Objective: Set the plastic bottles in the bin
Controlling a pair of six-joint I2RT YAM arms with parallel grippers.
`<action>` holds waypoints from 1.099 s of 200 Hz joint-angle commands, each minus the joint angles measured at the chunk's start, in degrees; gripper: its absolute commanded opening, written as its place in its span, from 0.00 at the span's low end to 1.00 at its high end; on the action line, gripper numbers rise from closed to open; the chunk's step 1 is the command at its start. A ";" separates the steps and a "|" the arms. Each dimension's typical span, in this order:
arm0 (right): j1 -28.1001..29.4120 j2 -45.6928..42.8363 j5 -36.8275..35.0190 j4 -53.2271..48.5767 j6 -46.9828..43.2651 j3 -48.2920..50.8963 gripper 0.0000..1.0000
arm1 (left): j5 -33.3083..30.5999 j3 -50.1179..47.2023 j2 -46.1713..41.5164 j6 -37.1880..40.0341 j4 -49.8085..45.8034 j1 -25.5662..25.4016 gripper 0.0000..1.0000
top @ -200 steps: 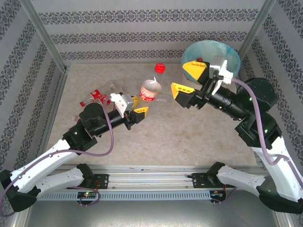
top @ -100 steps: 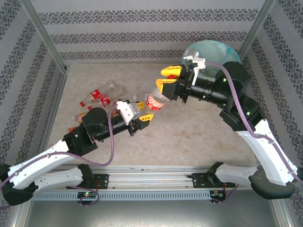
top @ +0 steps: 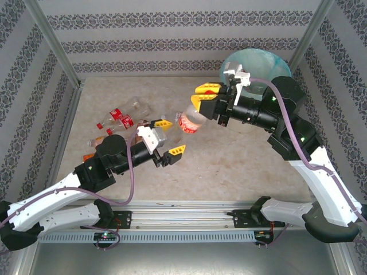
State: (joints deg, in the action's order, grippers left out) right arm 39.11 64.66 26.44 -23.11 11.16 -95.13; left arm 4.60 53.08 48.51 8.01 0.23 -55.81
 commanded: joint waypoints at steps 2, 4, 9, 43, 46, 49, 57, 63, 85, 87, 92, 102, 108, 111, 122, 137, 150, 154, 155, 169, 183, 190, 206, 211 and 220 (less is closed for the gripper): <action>-0.49 -2.64 -14.06 0.47 -5.26 -1.20 0.00 | -2.94 -1.18 -1.93 0.69 4.16 -0.22 0.87; -0.52 -2.71 -15.01 0.38 -5.84 -1.35 0.00 | -3.13 -1.26 -1.93 0.73 4.18 -0.25 0.88; -0.68 -2.80 -17.15 0.16 -7.18 -1.76 0.00 | -3.54 -1.33 -2.01 0.69 4.17 -0.26 0.91; -4.51 -0.90 -30.04 -0.61 -16.01 -6.29 0.00 | -5.29 -2.66 -2.01 -0.30 4.78 -0.24 0.95; -5.07 -0.45 -30.91 -0.62 -16.72 -6.73 0.00 | -5.41 -2.75 -1.99 -0.34 4.78 -0.22 0.95; -5.71 -0.05 -31.73 -0.57 -17.46 -7.41 0.00 | -5.44 -2.87 -2.00 -0.49 4.78 -0.26 0.95; -7.61 1.29 -33.42 -0.62 -18.98 -9.07 0.00 | -5.61 -3.12 -1.97 -0.67 4.87 -0.26 0.96; -9.16 2.38 -34.58 -0.48 -19.97 -10.29 0.00 | -5.70 -3.37 -1.93 -0.86 4.95 -0.26 0.96; -15.34 7.43 -37.70 -0.09 -23.13 -14.63 0.00 | -6.38 -3.70 -1.59 -1.67 4.84 -0.26 0.96; -15.83 8.01 -37.89 -0.22 -23.45 -15.06 0.00 | -6.47 -3.71 -1.49 -1.74 4.69 -0.26 0.96; -17.21 9.42 -38.62 -0.51 -24.19 -16.03 0.00 | -6.67 -3.56 -1.27 -1.92 4.29 -0.26 0.96; -19.80 12.15 -40.17 -1.25 -25.33 -17.65 0.00 | -6.75 -3.26 -0.87 -2.20 3.69 -0.26 0.96; -21.30 13.62 -40.97 -1.70 -25.83 -18.34 0.00 | -6.67 -3.02 -0.75 -2.30 3.22 -0.23 0.96; -22.09 14.33 -41.08 -1.90 -25.89 -18.65 0.00 | -6.61 -2.93 -0.64 -2.40 3.03 -0.32 0.96; -25.42 16.62 -40.85 -2.32 -25.45 -19.08 0.00 | -6.40 -2.59 -0.52 -2.55 2.12 -0.31 0.96; -29.58 19.10 -39.58 -2.83 -23.67 -18.76 0.00 | -6.18 -2.33 -0.52 -2.61 0.99 -0.33 0.96; -33.03 21.10 -38.19 -3.51 -22.28 -18.26 0.00 | -6.25 -2.38 -0.60 -2.56 0.29 -0.28 0.96; -33.84 21.55 -37.90 -3.33 -22.18 -17.74 0.00 | -6.31 -2.42 -0.60 -2.63 0.07 -0.35 0.96; -34.02 21.69 -37.88 -3.25 -22.16 -17.55 0.00 | -6.29 -2.39 -0.56 -2.68 0.01 -0.35 0.96; -36.12 22.89 -37.20 -2.56 -21.97 -14.95 0.00 | -6.18 -2.59 -0.69 -2.95 -0.31 -0.35 0.96; -37.62 23.90 -36.38 -1.67 -21.72 -12.04 0.00 | -6.02 -2.82 -0.86 -3.47 -0.49 -0.35 0.96; -38.15 24.22 -35.65 -1.21 -21.58 -10.56 0.00 | -6.01 -3.08 -0.96 -3.67 -0.34 -0.35 0.96; -39.06 24.97 -34.41 -0.46 -21.14 -7.94 0.00 | -6.07 -3.55 -1.09 -4.23 -0.23 -0.31 0.96; -39.30 25.29 -33.85 -0.22 -20.87 -6.97 0.00 | -6.09 -3.69 -1.10 -4.38 -0.22 -0.35 0.95; -39.91 25.66 -32.73 0.15 -20.29 -5.72 0.00 | -6.06 -3.82 -1.10 -4.57 -0.14 -0.36 0.95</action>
State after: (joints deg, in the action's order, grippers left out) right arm 0.16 89.73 -9.52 -25.85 -11.09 -103.55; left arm -1.15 49.76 48.21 5.23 0.43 -55.83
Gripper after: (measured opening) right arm 0.315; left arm 0.956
